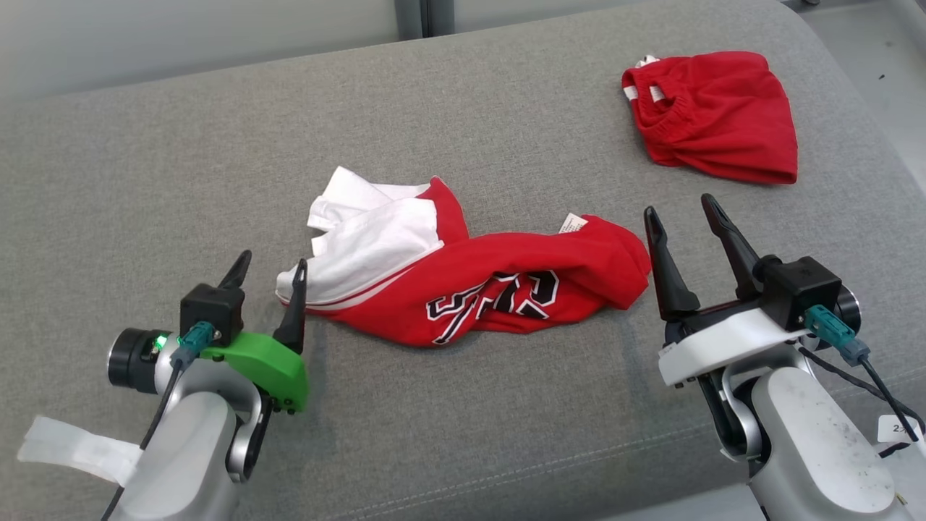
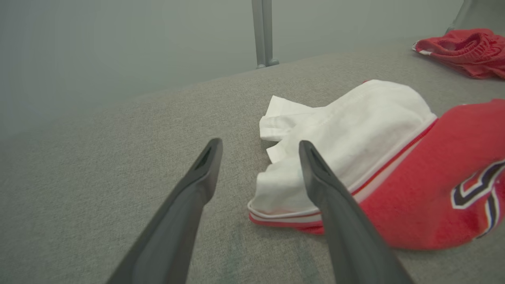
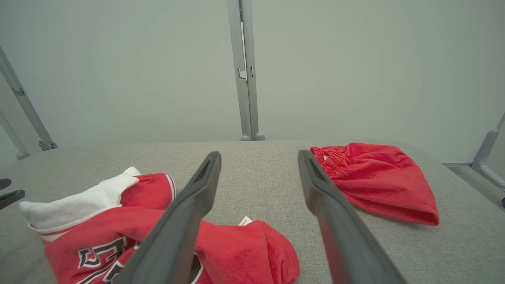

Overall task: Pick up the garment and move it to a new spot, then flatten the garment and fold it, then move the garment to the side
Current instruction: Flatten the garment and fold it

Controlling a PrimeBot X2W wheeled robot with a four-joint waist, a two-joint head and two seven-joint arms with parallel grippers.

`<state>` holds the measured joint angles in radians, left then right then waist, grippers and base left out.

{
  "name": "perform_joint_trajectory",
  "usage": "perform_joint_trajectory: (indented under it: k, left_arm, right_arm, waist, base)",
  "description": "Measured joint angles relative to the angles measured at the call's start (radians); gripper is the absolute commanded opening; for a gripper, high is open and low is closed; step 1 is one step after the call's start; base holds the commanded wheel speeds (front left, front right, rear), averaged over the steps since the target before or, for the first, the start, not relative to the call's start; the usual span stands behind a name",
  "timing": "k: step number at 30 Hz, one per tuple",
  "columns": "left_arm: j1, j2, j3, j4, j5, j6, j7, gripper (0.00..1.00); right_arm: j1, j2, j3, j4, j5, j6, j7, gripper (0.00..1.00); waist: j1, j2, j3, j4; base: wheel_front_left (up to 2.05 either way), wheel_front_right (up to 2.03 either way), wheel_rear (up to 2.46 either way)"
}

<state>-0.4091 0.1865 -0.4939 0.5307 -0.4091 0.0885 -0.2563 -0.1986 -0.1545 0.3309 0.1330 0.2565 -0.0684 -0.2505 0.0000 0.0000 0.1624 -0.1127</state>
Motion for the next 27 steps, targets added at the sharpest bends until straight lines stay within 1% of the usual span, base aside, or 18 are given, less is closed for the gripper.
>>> perform_joint_trajectory:
  k: [2, 5, 9, 15, 17, 19, 26, 27]
  left_arm:
    - [-0.025, 0.001, 0.006, 0.006, -0.001, 0.000, 0.000, 1.00]
    - [-0.076, 0.004, 0.010, 0.025, -0.002, -0.002, 0.001, 1.00]
    - [-0.123, 0.002, 0.014, 0.068, -0.017, -0.012, 0.046, 1.00]
    - [-0.141, -0.009, 0.004, 0.146, -0.019, -0.029, 0.109, 1.00]
    - [-0.148, -0.013, -0.003, 0.164, -0.019, -0.043, 0.124, 1.00]
    - [-0.158, -0.020, -0.015, 0.174, -0.019, -0.054, 0.130, 1.00]
    - [-0.188, -0.028, -0.022, 0.207, -0.019, -0.063, 0.128, 1.00]
    - [-0.193, -0.029, -0.022, 0.210, -0.019, -0.063, 0.128, 0.84]
  right_arm:
    - [-0.005, 0.000, 0.007, -0.003, 0.000, 0.007, 0.000, 1.00]
    - [-0.018, 0.000, 0.015, -0.005, -0.001, 0.008, 0.000, 1.00]
    - [-0.028, 0.000, 0.020, -0.011, -0.001, 0.010, 0.005, 1.00]
    - [-0.043, -0.002, 0.015, -0.019, -0.002, 0.011, 0.005, 1.00]
    - [-0.047, -0.002, 0.008, -0.021, -0.002, 0.011, 0.005, 1.00]
    - [-0.049, -0.005, -0.002, -0.021, -0.002, 0.010, 0.005, 1.00]
    - [-0.055, -0.004, -0.006, -0.020, -0.002, 0.007, 0.005, 1.00]
    - [-0.059, -0.004, -0.006, -0.020, -0.002, 0.007, 0.005, 1.00]
  waist:
    - [0.0000, 0.0000, 0.009, -0.004]
    - [0.0000, 0.0000, 0.023, -0.014]
    - [0.0000, 0.0000, 0.044, -0.033]
    - [0.0000, 0.0000, 0.085, -0.065]
    - [0.0000, 0.0000, 0.099, -0.075]
    - [0.0000, 0.0000, 0.113, -0.081]
    - [0.0000, 0.0000, 0.137, -0.087]
    - [0.0000, 0.0000, 0.137, -0.086]
  base:
    - [0.00, 0.00, 0.00]
    - [0.00, 0.00, 0.00]
    - [0.00, 0.00, 0.00]
    - [0.00, 0.00, 0.00]
    - [0.00, 0.00, 0.00]
    - [0.00, 0.00, 0.00]
    - [0.00, 0.00, 0.00]
    - [0.00, 0.00, 0.00]
